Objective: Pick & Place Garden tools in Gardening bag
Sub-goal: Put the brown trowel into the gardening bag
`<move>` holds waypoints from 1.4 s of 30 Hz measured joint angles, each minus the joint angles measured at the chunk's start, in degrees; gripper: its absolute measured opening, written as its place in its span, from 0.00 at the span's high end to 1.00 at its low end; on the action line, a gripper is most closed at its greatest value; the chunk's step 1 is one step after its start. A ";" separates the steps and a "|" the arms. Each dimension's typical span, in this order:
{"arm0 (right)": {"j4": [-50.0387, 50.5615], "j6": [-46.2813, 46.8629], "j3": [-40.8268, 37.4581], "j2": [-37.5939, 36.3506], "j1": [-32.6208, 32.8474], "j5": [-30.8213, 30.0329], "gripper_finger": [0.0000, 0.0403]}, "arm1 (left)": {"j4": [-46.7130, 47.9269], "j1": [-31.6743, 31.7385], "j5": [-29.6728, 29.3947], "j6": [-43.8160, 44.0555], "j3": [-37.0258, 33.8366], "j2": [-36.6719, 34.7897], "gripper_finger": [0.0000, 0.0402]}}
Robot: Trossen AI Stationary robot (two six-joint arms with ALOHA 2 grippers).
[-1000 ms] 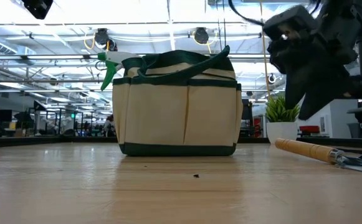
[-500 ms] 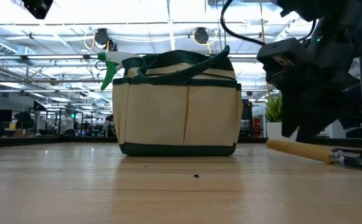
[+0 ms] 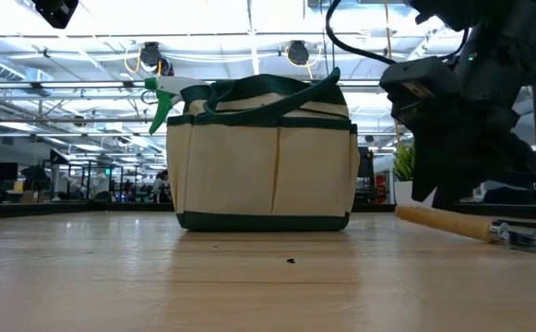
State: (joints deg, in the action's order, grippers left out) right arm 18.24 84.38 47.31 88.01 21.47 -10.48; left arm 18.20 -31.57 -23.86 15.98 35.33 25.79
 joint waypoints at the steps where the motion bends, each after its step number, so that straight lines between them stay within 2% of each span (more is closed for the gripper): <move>1: -0.54 -0.32 0.00 0.00 0.00 0.05 0.67 | 0.00 0.00 0.00 -0.01 0.00 -0.01 0.39; 21: -2.25 -1.13 0.02 0.26 1.14 -0.24 0.67 | 0.02 0.00 0.00 -0.86 0.02 -0.01 0.39; 31: -9.26 -0.41 0.31 8.47 1.53 1.38 0.67 | -0.06 0.00 -0.04 -0.64 0.02 0.01 0.39; 38: -6.41 0.66 0.33 9.91 1.57 1.36 0.68 | 0.02 0.04 -0.05 0.21 0.02 0.01 0.39; 42: -3.45 0.66 0.28 10.04 1.57 1.52 0.72 | 0.02 0.04 -0.04 0.21 0.02 0.01 0.39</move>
State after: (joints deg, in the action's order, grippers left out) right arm 14.79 85.03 47.59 98.05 23.05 -8.97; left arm 18.22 -31.53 -23.90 16.19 35.35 25.80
